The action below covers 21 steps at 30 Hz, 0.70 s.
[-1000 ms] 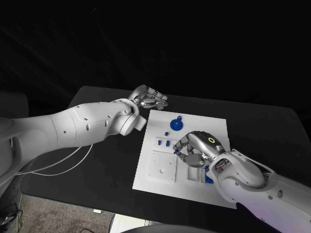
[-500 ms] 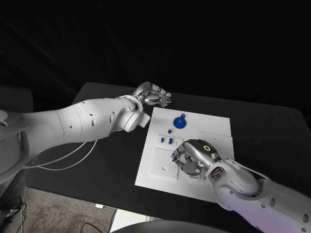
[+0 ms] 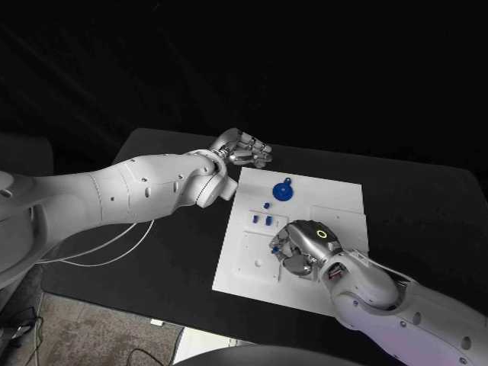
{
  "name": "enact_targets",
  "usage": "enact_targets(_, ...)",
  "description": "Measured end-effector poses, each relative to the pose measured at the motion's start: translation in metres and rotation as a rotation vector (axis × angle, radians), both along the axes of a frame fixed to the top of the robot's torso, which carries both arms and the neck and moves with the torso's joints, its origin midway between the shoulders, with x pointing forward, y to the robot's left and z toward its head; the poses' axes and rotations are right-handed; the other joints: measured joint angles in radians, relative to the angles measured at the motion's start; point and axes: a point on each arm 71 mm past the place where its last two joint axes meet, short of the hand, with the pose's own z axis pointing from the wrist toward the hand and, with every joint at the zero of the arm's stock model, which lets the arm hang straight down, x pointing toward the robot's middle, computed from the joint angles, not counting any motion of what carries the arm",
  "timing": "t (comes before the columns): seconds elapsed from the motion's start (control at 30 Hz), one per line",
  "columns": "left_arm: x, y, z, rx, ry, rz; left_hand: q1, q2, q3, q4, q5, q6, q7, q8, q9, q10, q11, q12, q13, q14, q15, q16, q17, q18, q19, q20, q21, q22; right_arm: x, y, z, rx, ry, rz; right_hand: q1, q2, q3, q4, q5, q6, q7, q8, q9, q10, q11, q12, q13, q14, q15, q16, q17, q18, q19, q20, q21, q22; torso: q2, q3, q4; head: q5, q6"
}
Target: Assemble the parts on the task board
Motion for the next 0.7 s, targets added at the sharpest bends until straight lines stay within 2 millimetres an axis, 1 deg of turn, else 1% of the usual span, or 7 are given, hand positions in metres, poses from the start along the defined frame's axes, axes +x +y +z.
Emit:
enact_targets(0.2, -0.001, -0.0019, 0.0001, -0.003, 0.001, -0.005, 0.0, 0.0, 0.0, 0.0, 0.0, 0.0, 0.0, 0.0, 0.0, 0.0, 0.0, 0.0, 0.0, 0.0, 0.0, 0.0, 0.0, 0.0, 0.0, 0.0, 0.0, -0.002, 0.0012, 0.0016, -0.0024, -0.011, -0.003, -0.015, 0.0, 0.0, 0.0, 0.0, 0.0, 0.0, 0.0, 0.0, 0.0, 0.005, -0.003, -0.003, 0.0, 0.0, 0.0, 0.0, 0.0, -0.001, 0.0, 0.0, 0.0, 0.001, 0.001, 0.0005, -0.0001, 0.001, -0.002)
enact_targets(0.27, -0.0014, -0.0023, 0.0002, -0.004, 0.002, -0.006, 0.0, 0.0, 0.0, 0.0, 0.0, 0.0, 0.0, 0.0, 0.0, 0.0, 0.0, 0.0, 0.0, 0.0, 0.0, 0.0, 0.0, 0.0, 0.0, 0.0, 0.0, -0.003, 0.0017, 0.0024, -0.003, -0.013, -0.003, -0.019, 0.0, 0.0, 0.0, 0.0, 0.0, 0.0, 0.0, 0.0, 0.0, 0.006, -0.002, -0.003, 0.0, 0.0, 0.0, 0.0, -0.001, -0.001, 0.004, -0.001, -0.004, 0.005, 0.001, 0.0012, -0.0001, 0.0, -0.002)
enact_targets(0.3, -0.0015, -0.0025, 0.0002, -0.005, 0.002, -0.007, 0.0, 0.0, 0.0, 0.0, 0.0, 0.0, 0.0, 0.0, 0.0, 0.0, 0.0, 0.0, 0.0, 0.0, 0.0, 0.0, 0.0, 0.0, 0.0, 0.0, 0.0, -0.003, 0.0019, 0.0028, -0.0033, -0.015, -0.004, -0.02, 0.0, 0.0, 0.002, -0.001, 0.0, 0.0, 0.0, 0.0, 0.0, 0.006, -0.002, -0.003, 0.0, 0.0, 0.0, 0.0, -0.002, -0.006, 0.007, -0.003, -0.004, 0.006, 0.001, 0.0011, -0.0001, 0.0, -0.002)
enact_targets(0.37, -0.0018, -0.0029, 0.0002, -0.006, 0.003, -0.008, 0.0, 0.0, 0.0, 0.0, 0.0, 0.0, 0.0, 0.0, 0.0, 0.0, 0.0, 0.0, 0.0, 0.0, 0.0, 0.0, 0.0, 0.0, 0.0, 0.0, 0.0, -0.003, 0.0023, 0.0035, -0.0037, -0.017, -0.004, -0.024, 0.0, 0.0, 0.006, 0.0, 0.0, 0.0, 0.0, 0.0, 0.0, 0.006, -0.002, -0.004, 0.0, 0.0, 0.0, 0.0, -0.002, -0.008, 0.007, -0.004, -0.005, 0.008, 0.001, 0.0012, 0.0, -0.001, -0.002)
enact_targets(0.6, -0.0026, -0.0035, 0.0003, -0.008, 0.004, -0.011, 0.0, 0.0, 0.0, 0.0, 0.0, 0.0, 0.0, 0.0, 0.0, 0.0, 0.0, 0.0, 0.0, 0.0, 0.0, 0.0, 0.0, 0.0, 0.0, 0.0, 0.0, -0.003, 0.0038, 0.0039, -0.0051, -0.025, -0.006, -0.037, 0.0, 0.0, 0.006, 0.0, -0.001, 0.0, 0.0, -0.001, 0.0, 0.006, -0.002, -0.004, 0.0, 0.0, 0.0, 0.0, -0.002, -0.01, 0.007, -0.004, -0.005, 0.008, 0.002, 0.0013, 0.0, 0.0, -0.004)
enact_targets(0.7, -0.0029, -0.0037, 0.0004, -0.009, 0.004, -0.011, 0.0, 0.0, 0.0, 0.0, 0.0, 0.0, 0.0, 0.0, 0.0, 0.0, 0.0, 0.0, 0.0, 0.0, 0.0, 0.0, 0.0, 0.0, 0.0, 0.0, 0.0, -0.003, 0.0045, 0.0038, -0.0058, -0.029, -0.007, -0.043, 0.0, 0.0, 0.006, 0.0, -0.001, 0.003, -0.003, 0.0, 0.0, 0.006, -0.002, -0.002, 0.0, 0.005, -0.001, 0.0, -0.003, -0.012, 0.011, -0.001, -0.005, 0.013, 0.002, 0.0013, 0.0, 0.002, -0.004)
